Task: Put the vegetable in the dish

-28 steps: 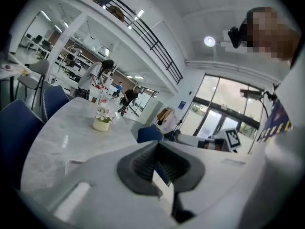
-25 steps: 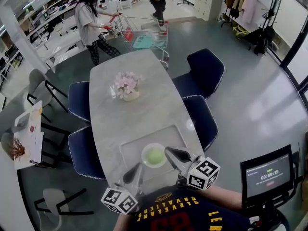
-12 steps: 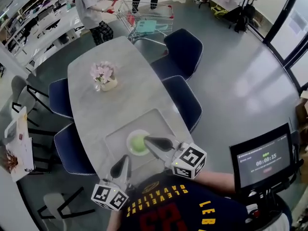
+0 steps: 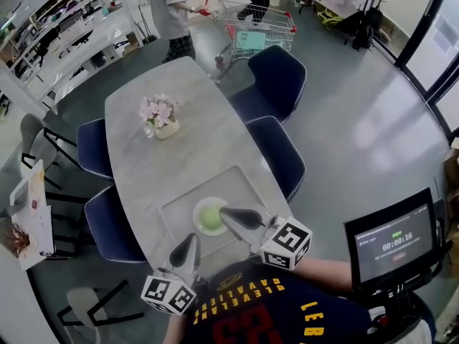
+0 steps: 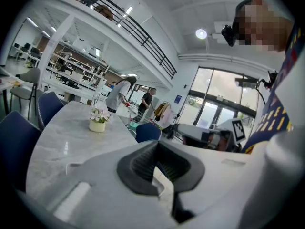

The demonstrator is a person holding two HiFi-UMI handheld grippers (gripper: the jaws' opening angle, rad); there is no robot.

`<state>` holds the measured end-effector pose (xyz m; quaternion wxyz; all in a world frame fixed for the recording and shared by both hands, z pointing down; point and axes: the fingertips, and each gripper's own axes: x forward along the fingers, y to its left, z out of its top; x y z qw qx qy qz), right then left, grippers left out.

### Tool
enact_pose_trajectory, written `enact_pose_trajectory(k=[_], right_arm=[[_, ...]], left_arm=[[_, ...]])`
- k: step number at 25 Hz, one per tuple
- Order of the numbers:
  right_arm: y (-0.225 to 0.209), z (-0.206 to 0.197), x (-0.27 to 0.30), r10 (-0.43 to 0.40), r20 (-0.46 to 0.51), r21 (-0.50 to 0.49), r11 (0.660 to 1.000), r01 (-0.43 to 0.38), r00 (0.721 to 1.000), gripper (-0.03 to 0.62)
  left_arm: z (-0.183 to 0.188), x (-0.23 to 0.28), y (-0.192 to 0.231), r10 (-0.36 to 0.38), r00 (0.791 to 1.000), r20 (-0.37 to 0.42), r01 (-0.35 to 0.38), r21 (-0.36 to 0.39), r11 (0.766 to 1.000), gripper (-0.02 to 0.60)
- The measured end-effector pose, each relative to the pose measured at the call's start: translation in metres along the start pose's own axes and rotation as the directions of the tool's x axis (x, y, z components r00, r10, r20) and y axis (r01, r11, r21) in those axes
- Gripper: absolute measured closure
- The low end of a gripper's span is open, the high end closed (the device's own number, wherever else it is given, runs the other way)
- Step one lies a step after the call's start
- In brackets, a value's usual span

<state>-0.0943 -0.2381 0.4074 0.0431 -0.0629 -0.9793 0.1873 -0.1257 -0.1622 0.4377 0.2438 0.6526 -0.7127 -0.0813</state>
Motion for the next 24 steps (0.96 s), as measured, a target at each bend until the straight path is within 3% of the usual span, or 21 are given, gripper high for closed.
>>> enact_pose_trajectory(k=[24], right_arm=[[-0.0018,0.0019,0.0042,-0.023,-0.018,0.001,1.0,0.023,1.0,0.588]], left_arm=[[0.0019,0.0012,0.009,0.001,1.0,-0.01,-0.001,-0.028,1.0,0.58]])
